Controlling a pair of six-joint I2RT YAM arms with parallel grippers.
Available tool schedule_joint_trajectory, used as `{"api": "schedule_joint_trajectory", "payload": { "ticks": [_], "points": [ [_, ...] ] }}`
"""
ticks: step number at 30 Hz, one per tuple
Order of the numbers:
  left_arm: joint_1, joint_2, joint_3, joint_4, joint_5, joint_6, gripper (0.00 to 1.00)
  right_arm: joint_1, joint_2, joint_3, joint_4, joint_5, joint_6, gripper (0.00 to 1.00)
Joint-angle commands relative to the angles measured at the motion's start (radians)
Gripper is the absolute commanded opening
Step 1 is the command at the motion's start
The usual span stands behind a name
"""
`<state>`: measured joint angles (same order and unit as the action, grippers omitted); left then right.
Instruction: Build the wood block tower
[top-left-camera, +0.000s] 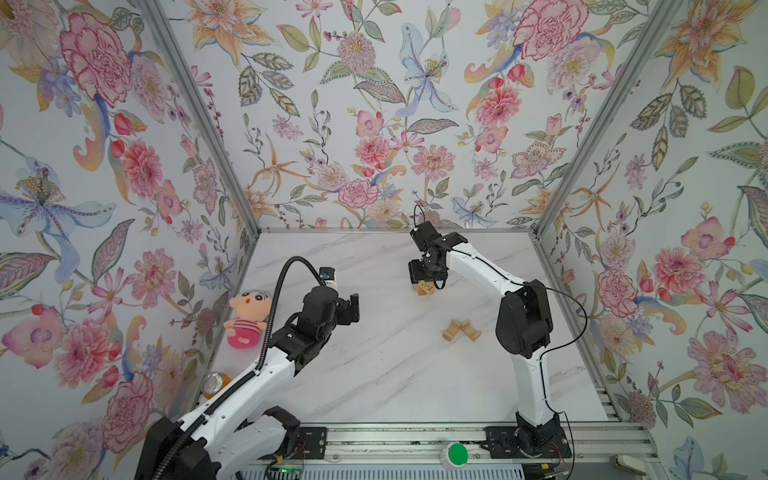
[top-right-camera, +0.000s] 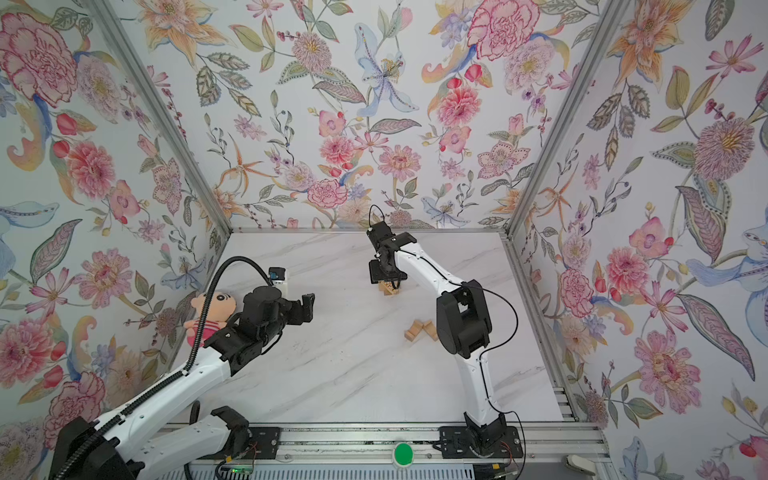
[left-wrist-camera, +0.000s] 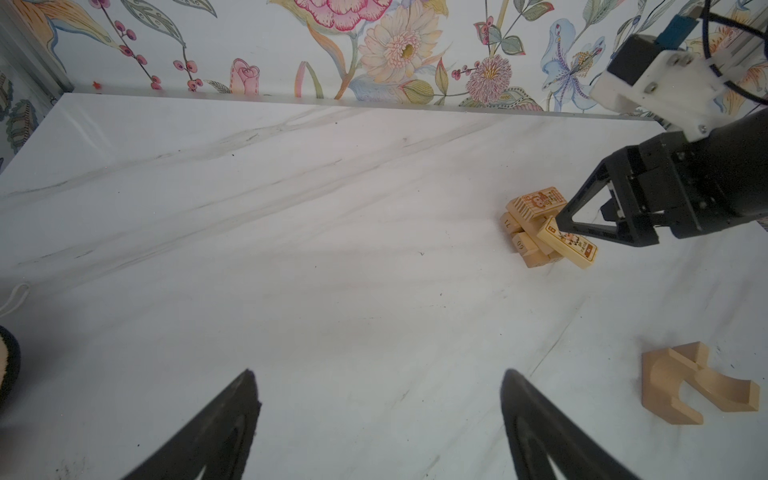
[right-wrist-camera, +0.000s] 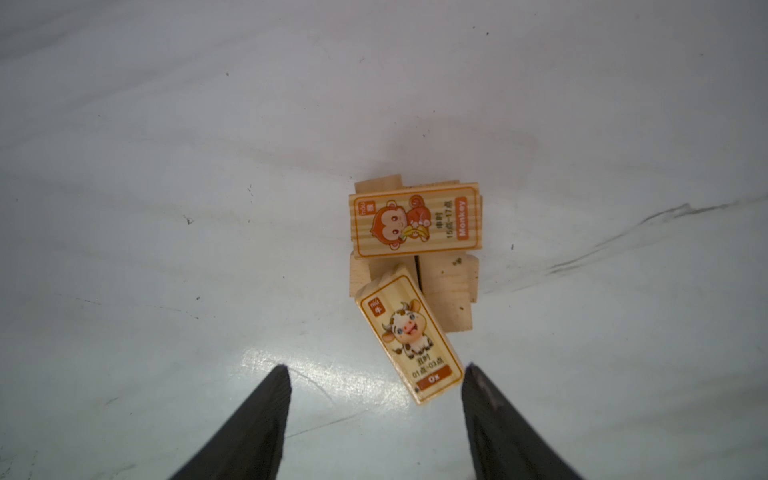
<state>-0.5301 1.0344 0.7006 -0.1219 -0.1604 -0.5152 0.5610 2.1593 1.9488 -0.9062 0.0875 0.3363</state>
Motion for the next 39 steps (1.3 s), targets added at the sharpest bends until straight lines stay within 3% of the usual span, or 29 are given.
{"api": "schedule_joint_trajectory", "payload": {
  "ticks": [1,6,14,22,39],
  "points": [
    [0.012,-0.022,-0.016,-0.033,0.009,-0.013,0.92,0.006,-0.04,-0.029,-0.03,0.015,0.003,0.68],
    [0.012,-0.015,-0.012,-0.032,0.01,-0.012,0.92,0.032,-0.115,-0.086,-0.029,0.048,0.047,0.69],
    [0.013,-0.008,-0.019,-0.021,0.025,-0.003,0.92,0.072,-0.199,-0.178,-0.02,-0.024,0.076,0.58],
    [0.012,-0.022,-0.024,-0.028,0.021,0.005,0.92,0.08,-0.164,-0.241,0.023,-0.075,0.097,0.56],
    [0.018,-0.005,-0.005,-0.047,-0.002,0.008,0.92,0.052,-0.046,-0.214,0.05,-0.093,0.071,0.56]
  ]
}}
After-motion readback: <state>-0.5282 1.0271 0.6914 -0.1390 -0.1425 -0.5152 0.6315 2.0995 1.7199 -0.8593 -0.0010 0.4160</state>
